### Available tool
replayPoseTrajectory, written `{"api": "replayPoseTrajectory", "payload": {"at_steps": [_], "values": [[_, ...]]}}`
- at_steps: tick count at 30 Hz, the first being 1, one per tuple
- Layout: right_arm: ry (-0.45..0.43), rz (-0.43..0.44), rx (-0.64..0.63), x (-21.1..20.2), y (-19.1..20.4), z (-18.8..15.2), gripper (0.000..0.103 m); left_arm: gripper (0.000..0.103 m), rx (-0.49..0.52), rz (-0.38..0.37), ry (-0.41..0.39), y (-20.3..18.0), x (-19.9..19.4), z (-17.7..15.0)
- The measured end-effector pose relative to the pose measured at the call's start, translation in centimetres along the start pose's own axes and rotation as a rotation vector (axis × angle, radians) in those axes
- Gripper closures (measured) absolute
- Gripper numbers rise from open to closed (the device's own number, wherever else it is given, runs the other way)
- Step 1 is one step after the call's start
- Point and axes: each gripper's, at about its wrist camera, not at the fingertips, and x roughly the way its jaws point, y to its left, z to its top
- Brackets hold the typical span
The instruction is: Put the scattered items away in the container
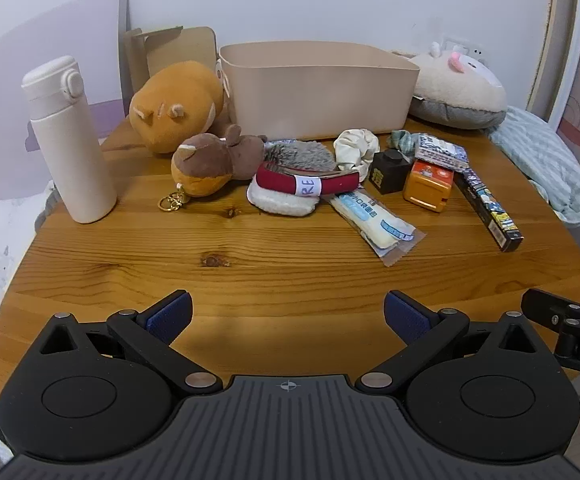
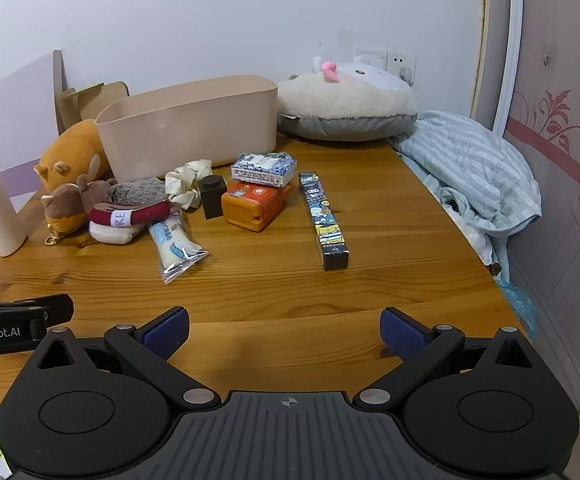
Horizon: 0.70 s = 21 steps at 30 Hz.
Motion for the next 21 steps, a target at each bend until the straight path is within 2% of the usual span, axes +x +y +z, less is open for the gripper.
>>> {"api": "replayPoseTrajectory", "payload": {"at_steps": [11, 21], "values": [[0.001, -0.021, -0.008, 2.9, 0.0, 1.1, 0.000, 0.000, -0.005, 0.038, 0.028, 1.0, 3.7, 1.4], [0.004, -0.026, -0.049, 5.9, 0.0, 2.7, 0.000, 0.000, 0.002, 0.053, 0.000, 3.0, 6.5, 3.8]]}}
